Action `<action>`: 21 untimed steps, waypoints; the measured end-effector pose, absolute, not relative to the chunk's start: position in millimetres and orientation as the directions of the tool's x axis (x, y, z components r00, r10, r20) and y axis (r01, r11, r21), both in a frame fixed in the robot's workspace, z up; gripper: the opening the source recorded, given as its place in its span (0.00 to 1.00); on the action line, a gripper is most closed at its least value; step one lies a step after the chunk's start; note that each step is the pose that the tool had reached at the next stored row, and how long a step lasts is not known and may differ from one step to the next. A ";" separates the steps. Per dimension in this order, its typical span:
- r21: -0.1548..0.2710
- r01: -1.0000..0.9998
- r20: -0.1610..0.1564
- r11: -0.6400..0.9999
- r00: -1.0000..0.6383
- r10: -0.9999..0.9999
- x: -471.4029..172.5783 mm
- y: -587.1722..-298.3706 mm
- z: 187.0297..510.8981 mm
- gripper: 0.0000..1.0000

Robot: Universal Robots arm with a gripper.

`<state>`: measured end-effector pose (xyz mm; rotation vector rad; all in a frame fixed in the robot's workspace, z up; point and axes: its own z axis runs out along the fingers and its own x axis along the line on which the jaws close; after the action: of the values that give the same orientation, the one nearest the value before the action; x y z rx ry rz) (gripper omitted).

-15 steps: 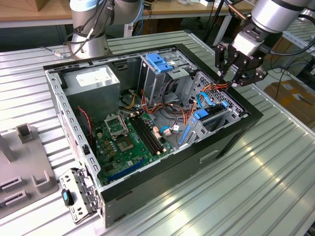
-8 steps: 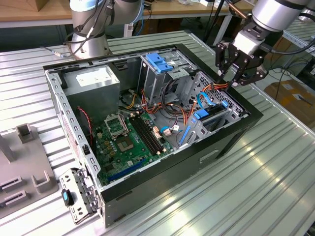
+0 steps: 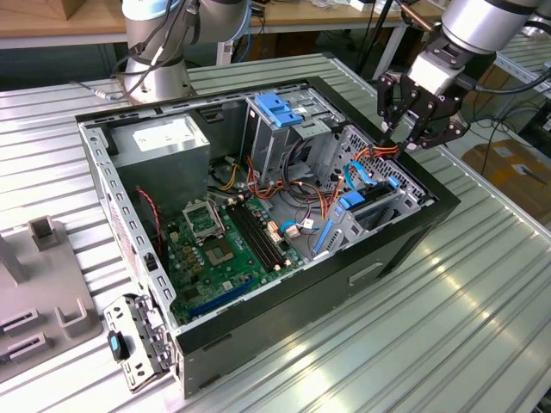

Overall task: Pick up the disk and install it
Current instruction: 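Insert the second disk wire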

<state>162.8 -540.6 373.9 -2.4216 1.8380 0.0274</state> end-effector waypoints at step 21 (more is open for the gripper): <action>-0.070 -0.946 -0.075 -0.317 0.322 -0.944 178.5 -540.6 373.9 0.36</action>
<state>178.5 -540.6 373.9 -2.4705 1.7726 0.0315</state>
